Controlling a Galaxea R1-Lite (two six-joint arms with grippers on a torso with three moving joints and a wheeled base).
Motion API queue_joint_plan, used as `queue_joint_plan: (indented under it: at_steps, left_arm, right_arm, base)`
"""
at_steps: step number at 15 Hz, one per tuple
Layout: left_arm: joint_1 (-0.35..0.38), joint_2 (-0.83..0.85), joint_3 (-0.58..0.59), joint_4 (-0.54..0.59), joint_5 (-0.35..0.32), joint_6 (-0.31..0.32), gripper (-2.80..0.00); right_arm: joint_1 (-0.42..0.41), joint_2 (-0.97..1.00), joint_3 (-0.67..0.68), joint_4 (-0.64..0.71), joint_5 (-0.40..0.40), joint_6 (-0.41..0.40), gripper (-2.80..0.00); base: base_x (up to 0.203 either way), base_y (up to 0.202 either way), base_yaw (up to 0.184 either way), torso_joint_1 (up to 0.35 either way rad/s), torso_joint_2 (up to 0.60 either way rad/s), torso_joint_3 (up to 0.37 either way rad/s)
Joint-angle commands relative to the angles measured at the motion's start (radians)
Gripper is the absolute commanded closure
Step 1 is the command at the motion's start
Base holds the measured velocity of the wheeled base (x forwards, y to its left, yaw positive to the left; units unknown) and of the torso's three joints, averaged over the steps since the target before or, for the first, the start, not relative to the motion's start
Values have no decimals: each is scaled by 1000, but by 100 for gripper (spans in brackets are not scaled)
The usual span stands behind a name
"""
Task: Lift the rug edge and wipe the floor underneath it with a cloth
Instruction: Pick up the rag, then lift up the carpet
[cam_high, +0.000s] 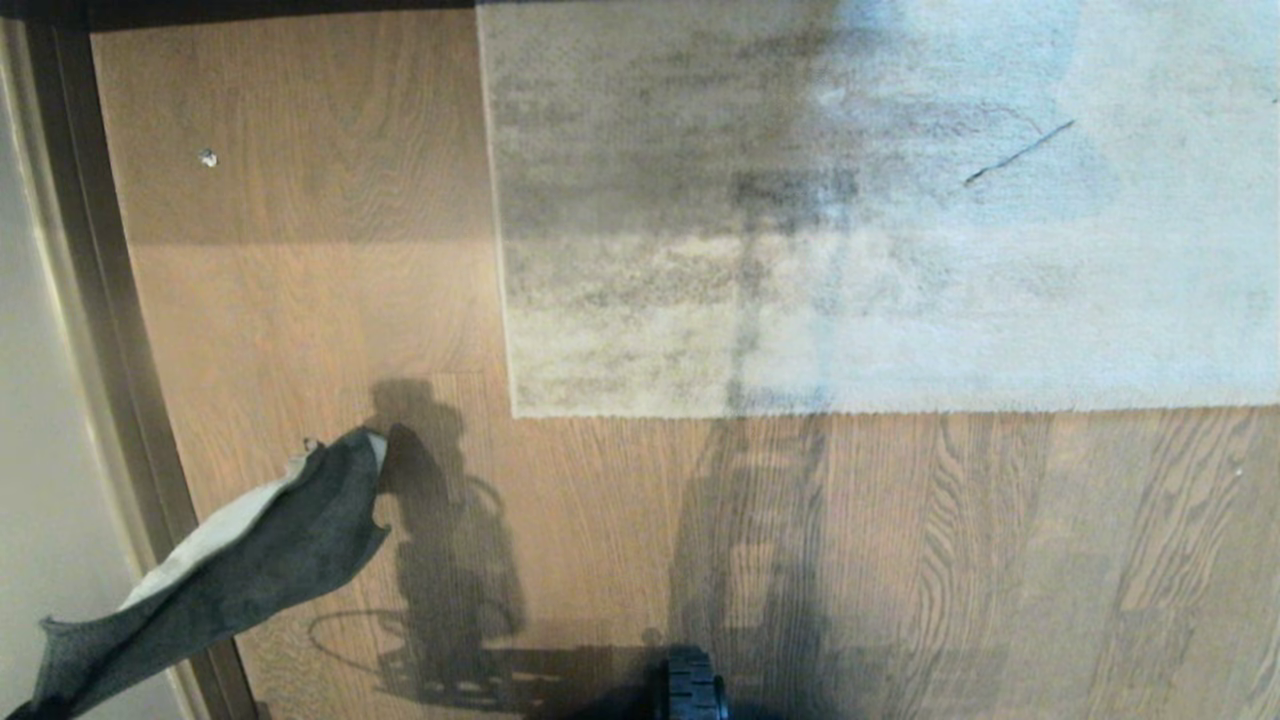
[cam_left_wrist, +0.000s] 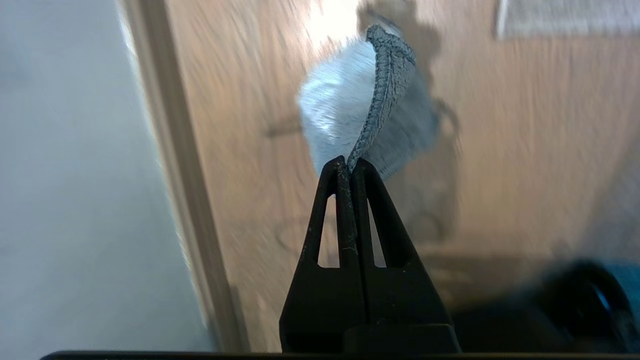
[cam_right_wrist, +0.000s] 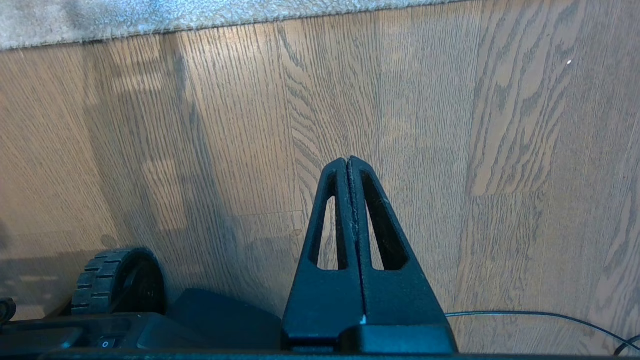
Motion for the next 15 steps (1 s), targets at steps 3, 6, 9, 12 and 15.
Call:
queue_joint_plan:
  at_steps: [3, 6, 9, 12, 15]
  left_arm:
    - [-46, -110, 2, 139, -3, -28, 0]
    - [-47, -202, 2, 198, -14, -67, 0]
    - [-48, -241, 2, 214, -16, -80, 0]
    - [-48, -267, 2, 217, -16, -79, 0]
    - [-48, -267, 2, 219, -16, -77, 0]
  right_arm:
    - [0, 0, 0, 0, -1, 1, 0]
    - [0, 0, 0, 0, -1, -1, 0]
    - [0, 0, 0, 0, -1, 1, 0]
    - [0, 0, 0, 0, -1, -1, 0]
    - [0, 0, 0, 0, -1, 1, 0]
  base:
    - [0, 0, 0, 0, 0, 0]
    - [0, 0, 0, 0, 0, 0]
    - [0, 0, 0, 0, 0, 0]
    - [0, 0, 0, 0, 0, 0]
    - [0, 0, 0, 0, 0, 0]
